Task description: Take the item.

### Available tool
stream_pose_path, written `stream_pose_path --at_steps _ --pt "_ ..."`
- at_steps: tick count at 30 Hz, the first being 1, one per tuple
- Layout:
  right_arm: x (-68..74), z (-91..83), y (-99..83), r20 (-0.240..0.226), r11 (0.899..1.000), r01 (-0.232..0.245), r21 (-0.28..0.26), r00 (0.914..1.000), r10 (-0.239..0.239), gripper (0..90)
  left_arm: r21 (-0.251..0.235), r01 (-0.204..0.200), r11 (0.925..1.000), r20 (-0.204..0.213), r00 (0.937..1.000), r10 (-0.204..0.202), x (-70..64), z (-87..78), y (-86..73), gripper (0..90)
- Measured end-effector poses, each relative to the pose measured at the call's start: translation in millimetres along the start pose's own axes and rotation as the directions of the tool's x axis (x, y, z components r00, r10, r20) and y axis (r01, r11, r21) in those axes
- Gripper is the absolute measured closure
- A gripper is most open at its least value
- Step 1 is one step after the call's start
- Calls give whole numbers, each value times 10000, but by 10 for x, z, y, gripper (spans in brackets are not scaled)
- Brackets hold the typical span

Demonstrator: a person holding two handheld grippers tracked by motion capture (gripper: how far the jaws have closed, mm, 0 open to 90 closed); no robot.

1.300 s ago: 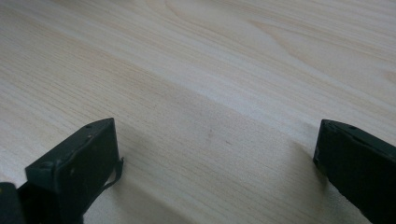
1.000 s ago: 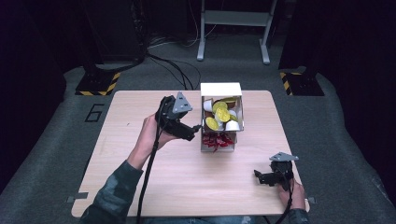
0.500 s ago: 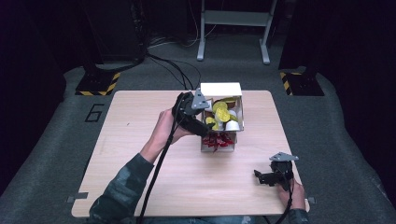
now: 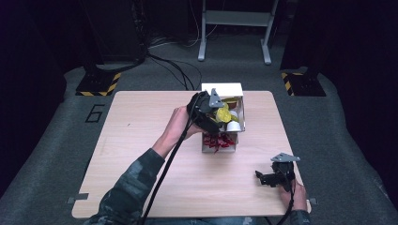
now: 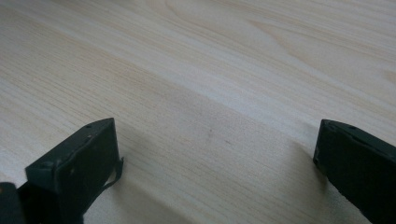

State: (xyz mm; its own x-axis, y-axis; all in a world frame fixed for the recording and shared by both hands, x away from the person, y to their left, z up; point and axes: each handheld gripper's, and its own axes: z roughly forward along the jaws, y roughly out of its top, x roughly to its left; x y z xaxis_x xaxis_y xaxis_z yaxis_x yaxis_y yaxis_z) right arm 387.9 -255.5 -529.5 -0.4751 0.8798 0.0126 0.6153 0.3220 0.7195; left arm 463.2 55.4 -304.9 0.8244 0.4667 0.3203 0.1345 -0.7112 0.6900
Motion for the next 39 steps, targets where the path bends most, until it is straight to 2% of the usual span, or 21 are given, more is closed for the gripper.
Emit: stream_pose_path --at_steps 13,15,24,39 --pt "0 0 0 3 10000 2 2 10000 -2 0 709 -292 9971 162 9995 281 -14 252 87 253" --pt "0 0 0 0 10000 -1 1 10000 1 0 820 -405 9958 209 9990 389 -7 271 91 266" --pt "0 0 0 2 10000 2 0 10000 -2 0 1178 -458 9920 268 9987 429 -3 359 118 298" --pt "1 -1 0 -3 10000 -18 17 10000 18 0 1636 -594 9847 -31 9982 607 -12 479 143 331"
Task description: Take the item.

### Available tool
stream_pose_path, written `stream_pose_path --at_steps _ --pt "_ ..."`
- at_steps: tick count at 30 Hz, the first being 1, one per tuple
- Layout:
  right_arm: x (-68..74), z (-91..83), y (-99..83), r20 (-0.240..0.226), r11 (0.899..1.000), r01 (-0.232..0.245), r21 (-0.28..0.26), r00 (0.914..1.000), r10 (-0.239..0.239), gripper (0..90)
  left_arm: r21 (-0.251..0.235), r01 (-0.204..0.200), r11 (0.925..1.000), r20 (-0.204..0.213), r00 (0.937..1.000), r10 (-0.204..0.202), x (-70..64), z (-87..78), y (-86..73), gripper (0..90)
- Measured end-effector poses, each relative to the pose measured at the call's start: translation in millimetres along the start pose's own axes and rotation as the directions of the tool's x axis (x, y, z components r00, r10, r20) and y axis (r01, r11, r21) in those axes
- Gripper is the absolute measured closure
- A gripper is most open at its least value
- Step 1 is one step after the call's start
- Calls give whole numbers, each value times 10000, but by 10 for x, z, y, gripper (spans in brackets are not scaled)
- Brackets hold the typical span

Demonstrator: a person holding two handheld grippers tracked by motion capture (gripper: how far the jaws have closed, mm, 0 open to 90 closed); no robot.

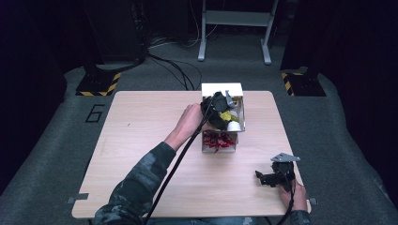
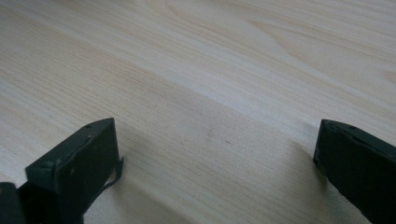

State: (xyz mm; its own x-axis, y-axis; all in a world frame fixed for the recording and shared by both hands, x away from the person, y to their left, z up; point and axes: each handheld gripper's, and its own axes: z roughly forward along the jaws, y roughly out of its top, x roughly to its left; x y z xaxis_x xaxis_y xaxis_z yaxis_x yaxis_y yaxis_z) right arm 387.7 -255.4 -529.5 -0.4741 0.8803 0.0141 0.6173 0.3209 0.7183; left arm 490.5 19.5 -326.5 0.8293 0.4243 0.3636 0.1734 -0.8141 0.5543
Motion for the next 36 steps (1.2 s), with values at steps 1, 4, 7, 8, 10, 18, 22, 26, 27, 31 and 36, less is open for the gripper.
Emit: stream_pose_path --at_steps 1,4,7,8,10,18,22,26,27,31,36 --pt "0 0 0 -1 10000 -3 1 10000 3 0 50 11 10000 -43 10000 -11 -4 4 3 336" --pt "2 -1 0 -2 10000 -20 14 10000 20 0 79 11 10000 -33 10000 -11 -7 9 7 348" --pt "1 -1 0 -2 10000 -18 11 10000 18 0 123 -13 9999 -60 10000 14 -14 10 6 371" --pt "1 0 0 -2 10000 -12 7 10000 12 0 122 -7 9999 -55 10000 8 -12 9 5 373" --pt "1 -1 0 -1 10000 -9 7 10000 9 0 131 -10 9999 -84 10000 11 -15 8 5 375" --pt "-1 1 0 1 10000 17 -13 10000 -17 0 -62 51 10000 -28 10000 -51 -19 -6 -4 378" --pt "-2 1 0 3 10000 21 -17 10000 -21 0 -331 169 9993 -16 9999 -169 -21 -54 -9 378" --pt "-2 1 0 -1 10000 20 -14 10000 -20 0 -494 144 9987 -22 9999 -145 -28 -107 -8 378" --pt "-1 0 0 10 10000 14 -10 10000 -14 0 -559 125 9984 -65 9999 -129 -35 -138 -8 378" --pt "-2 -1 0 -9 10000 25 -12 10000 -25 0 -846 131 9963 -47 9999 -136 -42 -212 -28 379" --pt "-2 0 0 -14 10000 24 -14 10000 -24 0 -1074 191 9940 -6 9998 -192 -44 -314 -50 379"
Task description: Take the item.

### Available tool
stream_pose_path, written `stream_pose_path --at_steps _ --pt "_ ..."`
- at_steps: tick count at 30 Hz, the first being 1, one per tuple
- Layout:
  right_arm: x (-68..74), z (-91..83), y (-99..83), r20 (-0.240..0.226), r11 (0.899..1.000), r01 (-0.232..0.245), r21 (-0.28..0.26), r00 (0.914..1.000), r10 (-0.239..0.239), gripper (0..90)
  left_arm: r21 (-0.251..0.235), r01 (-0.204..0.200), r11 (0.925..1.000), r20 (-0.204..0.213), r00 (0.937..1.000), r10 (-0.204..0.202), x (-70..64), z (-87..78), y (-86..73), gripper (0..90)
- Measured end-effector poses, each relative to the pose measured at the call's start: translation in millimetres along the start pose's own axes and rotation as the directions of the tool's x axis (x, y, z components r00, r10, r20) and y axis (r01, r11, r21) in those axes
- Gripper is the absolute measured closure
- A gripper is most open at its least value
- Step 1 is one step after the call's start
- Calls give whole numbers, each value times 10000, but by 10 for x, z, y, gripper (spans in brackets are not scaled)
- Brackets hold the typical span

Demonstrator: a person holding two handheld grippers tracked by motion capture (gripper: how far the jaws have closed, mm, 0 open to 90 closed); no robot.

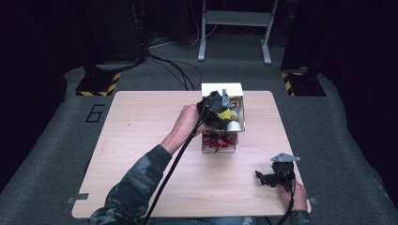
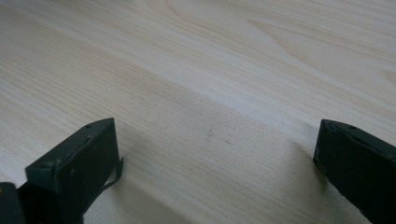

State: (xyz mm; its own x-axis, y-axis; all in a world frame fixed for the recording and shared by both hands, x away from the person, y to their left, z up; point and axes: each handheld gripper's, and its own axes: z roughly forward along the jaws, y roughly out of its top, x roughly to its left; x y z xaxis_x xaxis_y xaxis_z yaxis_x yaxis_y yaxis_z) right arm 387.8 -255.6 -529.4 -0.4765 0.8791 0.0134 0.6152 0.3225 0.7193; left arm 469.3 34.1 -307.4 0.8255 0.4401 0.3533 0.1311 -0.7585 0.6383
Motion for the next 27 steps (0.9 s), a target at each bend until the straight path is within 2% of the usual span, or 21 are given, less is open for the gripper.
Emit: stream_pose_path --at_steps 15,27 --pt "0 0 0 2 10000 -2 1 10000 2 0 -580 -62 9983 -69 10000 58 -37 -231 -7 379" --pt "1 2 0 17 10000 -6 -5 10000 6 0 -993 57 9950 -164 9998 -73 -35 -401 -121 379"
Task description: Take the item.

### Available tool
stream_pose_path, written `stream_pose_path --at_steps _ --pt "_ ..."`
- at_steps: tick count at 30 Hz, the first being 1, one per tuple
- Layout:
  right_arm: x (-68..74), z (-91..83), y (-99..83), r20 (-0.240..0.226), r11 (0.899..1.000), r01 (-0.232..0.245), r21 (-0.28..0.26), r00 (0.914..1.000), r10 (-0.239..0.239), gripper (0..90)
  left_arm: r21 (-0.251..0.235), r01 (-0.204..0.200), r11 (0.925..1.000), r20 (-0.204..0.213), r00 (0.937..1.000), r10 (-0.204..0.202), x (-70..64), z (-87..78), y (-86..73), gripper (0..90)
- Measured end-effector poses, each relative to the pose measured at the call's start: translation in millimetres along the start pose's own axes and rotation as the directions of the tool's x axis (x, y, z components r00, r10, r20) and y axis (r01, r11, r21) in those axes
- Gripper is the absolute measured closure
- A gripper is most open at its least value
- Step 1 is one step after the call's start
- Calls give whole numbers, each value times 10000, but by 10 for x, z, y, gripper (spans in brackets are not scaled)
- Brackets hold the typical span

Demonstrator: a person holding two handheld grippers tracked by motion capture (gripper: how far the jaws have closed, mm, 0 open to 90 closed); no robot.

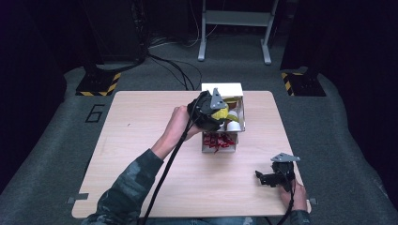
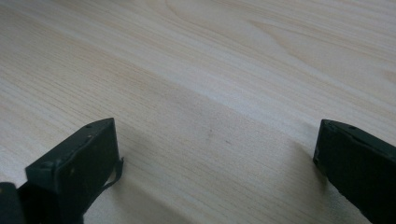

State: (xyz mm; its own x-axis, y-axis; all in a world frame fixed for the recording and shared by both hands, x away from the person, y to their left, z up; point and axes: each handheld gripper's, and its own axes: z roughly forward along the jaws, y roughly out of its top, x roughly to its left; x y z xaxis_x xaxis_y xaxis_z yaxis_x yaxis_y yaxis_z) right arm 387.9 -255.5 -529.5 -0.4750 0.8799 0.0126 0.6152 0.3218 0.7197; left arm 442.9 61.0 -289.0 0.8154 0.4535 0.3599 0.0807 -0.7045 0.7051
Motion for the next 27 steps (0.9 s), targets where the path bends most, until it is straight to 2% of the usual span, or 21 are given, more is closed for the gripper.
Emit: stream_pose_path --at_steps 14,21,24,25,27 --pt "0 0 0 0 10000 -1 3 10000 1 0 -363 291 9989 -405 9987 -305 68 -287 -225 379" --pt "0 0 0 -1 10000 0 4 10000 0 0 -519 642 9966 -647 9956 -675 97 -409 -356 379" --pt "0 0 0 1 10000 -2 3 10000 2 0 -510 607 9969 -746 9951 -644 109 -464 -408 379" --pt "1 0 0 1 10000 -4 4 10000 4 0 -550 773 9955 -776 9937 -814 107 -480 -440 379" --pt "1 0 0 0 10000 -7 3 10000 7 0 -556 781 9954 -816 9932 -825 121 -508 -490 379"
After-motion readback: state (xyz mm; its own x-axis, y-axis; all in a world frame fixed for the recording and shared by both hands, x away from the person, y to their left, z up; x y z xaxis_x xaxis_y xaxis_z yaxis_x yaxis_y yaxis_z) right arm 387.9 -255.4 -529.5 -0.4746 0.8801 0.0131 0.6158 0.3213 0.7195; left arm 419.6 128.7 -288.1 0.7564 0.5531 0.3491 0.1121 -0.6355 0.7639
